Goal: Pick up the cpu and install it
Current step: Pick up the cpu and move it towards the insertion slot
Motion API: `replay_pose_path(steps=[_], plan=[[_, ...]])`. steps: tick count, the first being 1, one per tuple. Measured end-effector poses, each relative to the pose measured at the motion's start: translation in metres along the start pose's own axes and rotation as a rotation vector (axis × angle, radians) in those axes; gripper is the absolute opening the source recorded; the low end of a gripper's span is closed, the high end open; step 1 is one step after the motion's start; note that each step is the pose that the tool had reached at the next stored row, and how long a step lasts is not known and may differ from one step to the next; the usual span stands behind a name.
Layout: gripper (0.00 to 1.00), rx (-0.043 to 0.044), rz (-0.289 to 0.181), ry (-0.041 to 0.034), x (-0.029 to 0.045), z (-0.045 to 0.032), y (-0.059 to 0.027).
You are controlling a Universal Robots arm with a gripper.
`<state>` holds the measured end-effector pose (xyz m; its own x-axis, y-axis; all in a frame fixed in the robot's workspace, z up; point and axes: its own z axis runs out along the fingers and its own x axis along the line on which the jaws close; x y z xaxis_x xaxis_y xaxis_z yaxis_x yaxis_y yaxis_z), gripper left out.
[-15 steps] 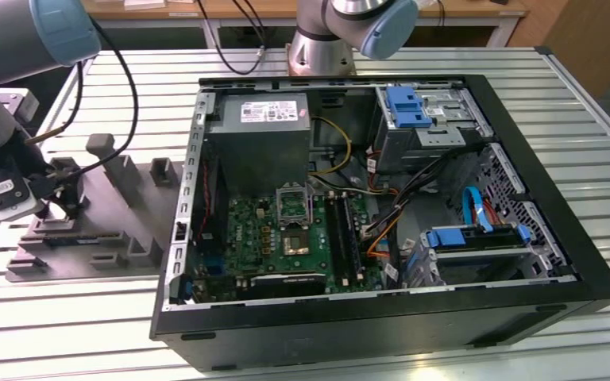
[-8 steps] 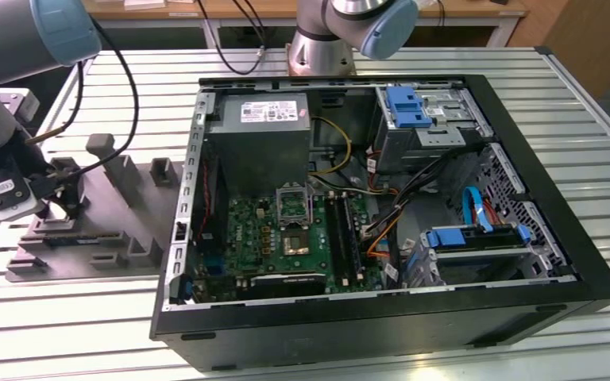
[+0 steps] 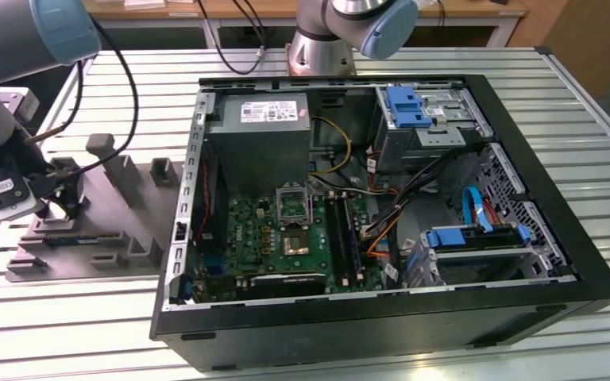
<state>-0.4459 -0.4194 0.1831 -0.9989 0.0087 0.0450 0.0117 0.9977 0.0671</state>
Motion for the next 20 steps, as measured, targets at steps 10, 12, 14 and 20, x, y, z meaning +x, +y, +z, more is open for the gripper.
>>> replay_pose_path(steps=[10,12,14,20], plan=[[0.47,-0.0002,0.000,-0.0004,0.0005,-0.0121,0.0008],[0.47,-0.0002,0.000,-0.0004,0.0005,-0.0121,0.0008],[0.47,-0.0001,0.000,-0.0002,0.0006,-0.0124,0.0009],[0.47,0.0001,0.000,0.0001,0.0007,-0.0143,0.0010]])
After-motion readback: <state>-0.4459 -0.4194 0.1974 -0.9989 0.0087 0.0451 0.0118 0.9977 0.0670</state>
